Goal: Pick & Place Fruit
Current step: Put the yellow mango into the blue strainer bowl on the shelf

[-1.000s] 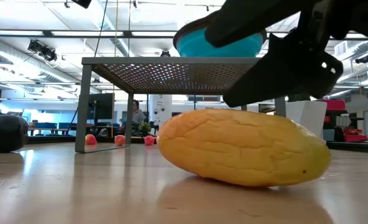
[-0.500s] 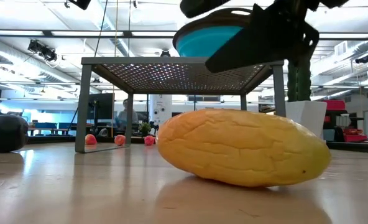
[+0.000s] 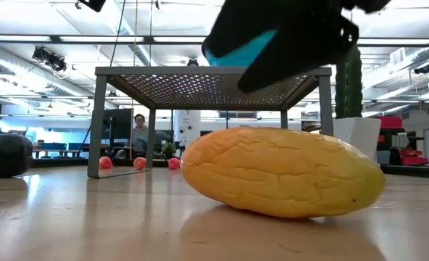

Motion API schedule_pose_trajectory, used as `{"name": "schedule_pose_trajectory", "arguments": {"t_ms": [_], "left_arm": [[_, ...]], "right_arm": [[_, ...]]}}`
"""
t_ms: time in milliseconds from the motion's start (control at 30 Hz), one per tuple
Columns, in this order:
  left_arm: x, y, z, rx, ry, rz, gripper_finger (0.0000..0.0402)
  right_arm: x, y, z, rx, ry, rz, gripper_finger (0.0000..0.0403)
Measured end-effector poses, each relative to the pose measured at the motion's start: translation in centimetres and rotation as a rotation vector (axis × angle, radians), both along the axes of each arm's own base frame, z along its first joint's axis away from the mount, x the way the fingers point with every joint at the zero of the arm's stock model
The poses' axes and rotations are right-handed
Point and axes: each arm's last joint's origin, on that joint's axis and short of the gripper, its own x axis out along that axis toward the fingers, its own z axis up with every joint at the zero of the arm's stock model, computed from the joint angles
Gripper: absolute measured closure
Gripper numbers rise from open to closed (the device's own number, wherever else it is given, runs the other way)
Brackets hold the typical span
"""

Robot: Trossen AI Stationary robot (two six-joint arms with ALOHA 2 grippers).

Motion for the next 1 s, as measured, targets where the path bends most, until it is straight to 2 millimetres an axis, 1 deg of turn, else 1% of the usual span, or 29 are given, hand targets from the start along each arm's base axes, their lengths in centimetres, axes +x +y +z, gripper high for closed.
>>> {"name": "schedule_pose_trajectory", "arguments": {"t_ms": [200,400,600,733,833,900,1000], "left_arm": [[0.0,0.0,0.0,0.000,0.000,0.000,0.0363],[0.0,0.0,0.0,0.001,0.003,0.000,0.0363],[0.0,0.0,0.0,0.001,0.003,0.000,0.0363],[0.0,0.0,0.0,0.001,0.003,0.000,0.0363],[0.0,0.0,0.0,0.001,0.003,0.000,0.0363],[0.0,0.0,0.0,0.001,0.003,0.000,0.0363],[0.0,0.0,0.0,0.005,0.003,-0.002,0.0363]], "right_arm": [[0.1,0.0,-1.1,-0.004,0.027,-0.015,0.0105],[0.3,0.2,-3.5,0.017,0.094,-0.023,0.0105],[0.3,-0.3,-5.3,0.016,0.172,-0.058,0.0105],[0.3,-0.6,-5.5,0.027,0.200,-0.071,0.0105],[0.2,-0.7,-5.5,0.022,0.206,-0.074,0.0112],[0.2,-0.7,-5.5,0.019,0.201,-0.077,0.0125],[0.3,-0.7,-5.5,0.024,0.194,-0.077,0.0157]]}}
